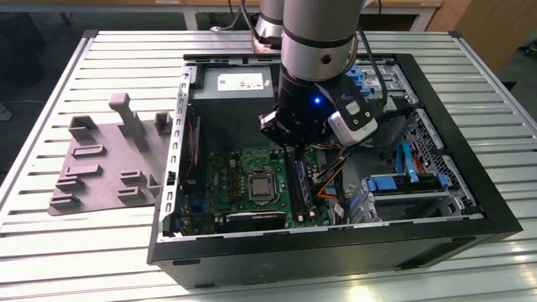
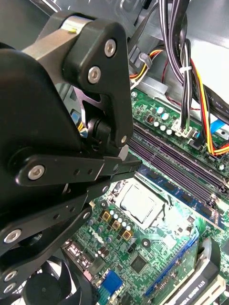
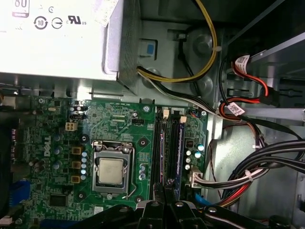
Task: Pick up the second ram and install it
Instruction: 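Insert the second ram into the second slot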
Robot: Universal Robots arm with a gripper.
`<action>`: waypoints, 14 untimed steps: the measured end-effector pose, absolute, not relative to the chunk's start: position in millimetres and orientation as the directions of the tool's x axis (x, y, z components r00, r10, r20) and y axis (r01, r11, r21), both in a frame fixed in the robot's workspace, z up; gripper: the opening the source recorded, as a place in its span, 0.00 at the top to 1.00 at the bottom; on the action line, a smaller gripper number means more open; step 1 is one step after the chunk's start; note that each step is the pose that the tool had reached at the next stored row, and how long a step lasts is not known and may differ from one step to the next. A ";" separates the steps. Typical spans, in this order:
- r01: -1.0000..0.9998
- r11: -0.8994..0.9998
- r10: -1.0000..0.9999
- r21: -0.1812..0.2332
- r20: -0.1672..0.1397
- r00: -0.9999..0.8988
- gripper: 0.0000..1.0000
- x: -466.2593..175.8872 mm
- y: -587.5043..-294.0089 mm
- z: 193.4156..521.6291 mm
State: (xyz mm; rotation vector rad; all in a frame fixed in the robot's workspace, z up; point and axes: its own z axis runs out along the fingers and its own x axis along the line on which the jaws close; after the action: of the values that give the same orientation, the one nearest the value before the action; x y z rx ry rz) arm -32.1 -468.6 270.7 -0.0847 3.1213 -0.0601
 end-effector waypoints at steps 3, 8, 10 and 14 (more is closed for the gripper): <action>-0.054 0.998 -0.055 -0.039 -0.018 -0.998 0.88 -32.0 -468.6 269.5; -0.054 0.998 -0.055 -0.039 -0.018 -0.998 0.88 -32.0 -468.6 267.4; -0.054 0.998 -0.055 -0.039 -0.017 -0.998 0.88 -32.0 -468.6 266.6; -0.054 0.998 -0.055 -0.039 -0.018 -0.998 0.88 -31.9 -468.6 264.5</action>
State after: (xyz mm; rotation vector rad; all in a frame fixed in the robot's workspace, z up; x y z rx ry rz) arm -31.9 -468.6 264.5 -0.0847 3.1213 -0.0599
